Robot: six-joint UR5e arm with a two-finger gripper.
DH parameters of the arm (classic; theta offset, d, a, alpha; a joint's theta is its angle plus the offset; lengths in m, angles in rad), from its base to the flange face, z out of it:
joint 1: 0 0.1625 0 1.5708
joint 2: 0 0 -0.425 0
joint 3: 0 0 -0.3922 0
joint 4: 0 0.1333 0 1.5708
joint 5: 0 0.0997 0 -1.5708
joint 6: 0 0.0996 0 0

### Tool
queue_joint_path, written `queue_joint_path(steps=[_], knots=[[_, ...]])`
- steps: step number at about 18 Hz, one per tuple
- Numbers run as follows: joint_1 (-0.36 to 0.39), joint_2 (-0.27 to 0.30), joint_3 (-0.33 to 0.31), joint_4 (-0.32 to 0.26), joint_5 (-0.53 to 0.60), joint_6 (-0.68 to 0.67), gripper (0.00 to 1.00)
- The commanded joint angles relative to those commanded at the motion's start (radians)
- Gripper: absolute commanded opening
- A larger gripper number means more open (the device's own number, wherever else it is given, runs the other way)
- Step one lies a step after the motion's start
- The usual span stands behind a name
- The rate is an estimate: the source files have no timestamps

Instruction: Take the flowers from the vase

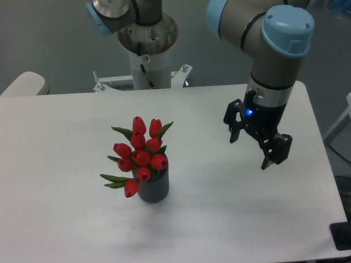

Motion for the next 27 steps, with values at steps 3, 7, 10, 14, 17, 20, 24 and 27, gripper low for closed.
queue_joint_path(steps=[3,7,10,14,17,20,24,27], knots=[[0.002,0.006,-0.008,0.0,-0.012,0.0,1.0],[0.008,0.014,-0.021,-0.002,-0.063,-0.002,1.0],[0.014,0.014,-0.037,-0.005,-0.113,-0.046,1.0],[0.012,0.048,-0.113,-0.008,-0.13,-0.061,1.0],[0.034,0.051,-0.185,-0.006,-0.204,-0.058,1.0],[0.078,0.077,-0.255,-0.006,-0.329,-0.057,1.0],[0.133,0.098,-0.382,0.012,-0.59,-0.046,1.0],[0.144,0.126,-0.475,0.092,-0.626,-0.041,1.0]])
